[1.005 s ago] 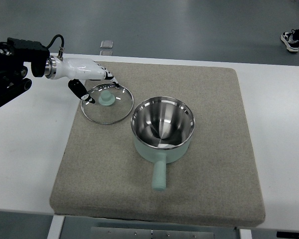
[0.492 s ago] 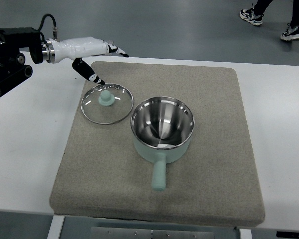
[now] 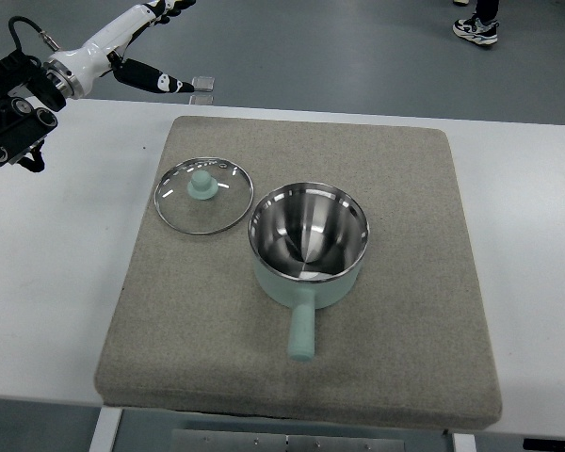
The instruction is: Place lid left of pot with left hand
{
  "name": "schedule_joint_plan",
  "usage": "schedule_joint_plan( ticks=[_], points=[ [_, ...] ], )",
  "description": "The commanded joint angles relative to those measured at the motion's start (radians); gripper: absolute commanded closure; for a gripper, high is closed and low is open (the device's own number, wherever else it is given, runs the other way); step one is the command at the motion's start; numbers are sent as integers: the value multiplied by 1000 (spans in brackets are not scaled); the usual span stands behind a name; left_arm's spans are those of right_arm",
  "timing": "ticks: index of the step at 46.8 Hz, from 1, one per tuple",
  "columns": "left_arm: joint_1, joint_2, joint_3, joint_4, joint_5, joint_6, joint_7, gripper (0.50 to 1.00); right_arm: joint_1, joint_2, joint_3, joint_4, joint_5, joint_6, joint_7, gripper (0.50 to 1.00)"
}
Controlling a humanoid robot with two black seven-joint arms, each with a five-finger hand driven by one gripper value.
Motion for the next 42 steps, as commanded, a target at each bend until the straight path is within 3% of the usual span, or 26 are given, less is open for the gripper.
schedule_joint_plan(
  ticks=[1,10,20,23,28,42],
  points=[
    [10,-37,0,31,-78,0,0,506,0,0,0,0,0,0,0,576],
    [12,-120,1,132,-274,-41,0,506,0,0,0,0,0,1,0,576],
    [13,-150,-2,161,-432,-123,0,506,0,0,0,0,0,0,0,576],
    [13,-166,-5,181,-506,-153,37,506,0,0,0,0,0,1,0,576],
    [19,-201,-26,238,-653,-210,112,506,0,0,0,0,0,0,0,576],
    [103,-233,-132,270,-770,-445,106,506,0,0,0,0,0,0,0,576]
  ],
)
